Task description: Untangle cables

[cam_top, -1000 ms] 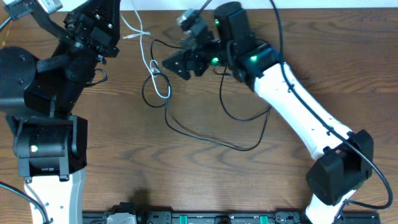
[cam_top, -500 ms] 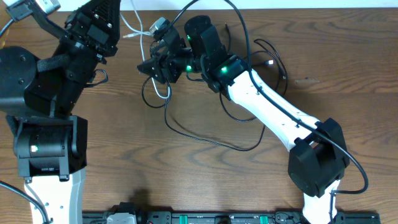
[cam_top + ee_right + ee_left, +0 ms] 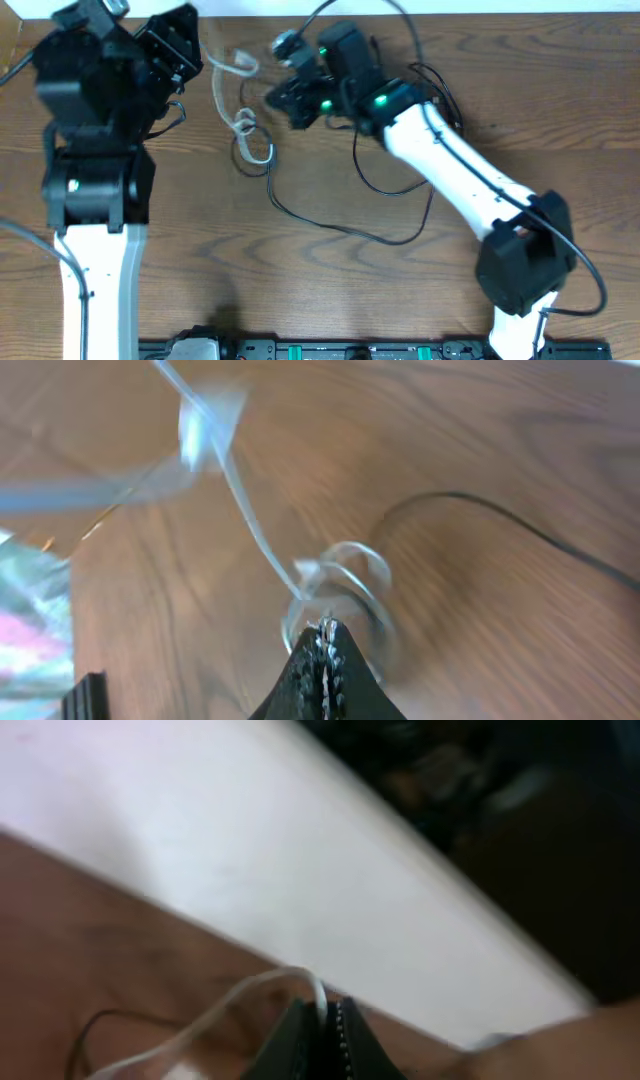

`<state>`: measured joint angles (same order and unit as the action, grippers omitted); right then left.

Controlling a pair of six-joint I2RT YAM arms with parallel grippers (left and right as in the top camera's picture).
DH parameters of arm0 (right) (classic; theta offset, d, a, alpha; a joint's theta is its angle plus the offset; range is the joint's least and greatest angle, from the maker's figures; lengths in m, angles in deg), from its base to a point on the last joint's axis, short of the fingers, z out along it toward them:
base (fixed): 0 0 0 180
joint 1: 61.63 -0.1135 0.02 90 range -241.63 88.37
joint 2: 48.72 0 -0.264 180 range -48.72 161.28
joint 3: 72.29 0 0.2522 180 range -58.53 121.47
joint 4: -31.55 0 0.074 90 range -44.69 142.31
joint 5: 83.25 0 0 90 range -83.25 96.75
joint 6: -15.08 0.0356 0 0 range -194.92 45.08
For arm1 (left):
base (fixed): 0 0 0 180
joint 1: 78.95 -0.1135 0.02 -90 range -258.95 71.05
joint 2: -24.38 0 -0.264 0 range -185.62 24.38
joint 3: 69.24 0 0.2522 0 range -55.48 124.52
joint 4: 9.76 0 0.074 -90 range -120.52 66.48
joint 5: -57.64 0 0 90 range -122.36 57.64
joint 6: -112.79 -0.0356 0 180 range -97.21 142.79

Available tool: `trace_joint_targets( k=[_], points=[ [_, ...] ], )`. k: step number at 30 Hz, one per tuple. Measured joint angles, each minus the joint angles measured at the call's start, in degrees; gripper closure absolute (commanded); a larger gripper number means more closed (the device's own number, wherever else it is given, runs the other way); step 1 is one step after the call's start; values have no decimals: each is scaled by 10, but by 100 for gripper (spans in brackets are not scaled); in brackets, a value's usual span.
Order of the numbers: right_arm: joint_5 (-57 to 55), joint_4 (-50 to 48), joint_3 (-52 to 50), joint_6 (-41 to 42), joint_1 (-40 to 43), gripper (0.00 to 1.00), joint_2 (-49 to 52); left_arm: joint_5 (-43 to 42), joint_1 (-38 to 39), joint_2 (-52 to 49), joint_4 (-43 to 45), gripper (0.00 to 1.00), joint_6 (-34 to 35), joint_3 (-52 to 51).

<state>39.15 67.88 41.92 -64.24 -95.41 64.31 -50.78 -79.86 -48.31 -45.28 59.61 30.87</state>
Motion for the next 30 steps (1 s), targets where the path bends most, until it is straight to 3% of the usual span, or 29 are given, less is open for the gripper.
trace_joint_targets(
  k=[6,14,17,21,27,30],
  points=[
    [-22,52,0,-3,73,99,-97,37,0,-46,-50,93,-66,0],
    [-24,84,7,-8,103,99,-187,37,0,-66,-54,92,-88,0],
    [-24,98,7,-9,103,97,-178,9,0,-66,-10,92,-88,0],
    [-24,107,7,-10,103,84,-154,-57,0,-64,88,93,-81,0],
    [-20,110,7,-14,102,72,-122,-113,0,-41,221,93,-5,0],
    [6,104,6,-27,102,61,-104,-123,0,-17,266,93,29,0]
  ],
)
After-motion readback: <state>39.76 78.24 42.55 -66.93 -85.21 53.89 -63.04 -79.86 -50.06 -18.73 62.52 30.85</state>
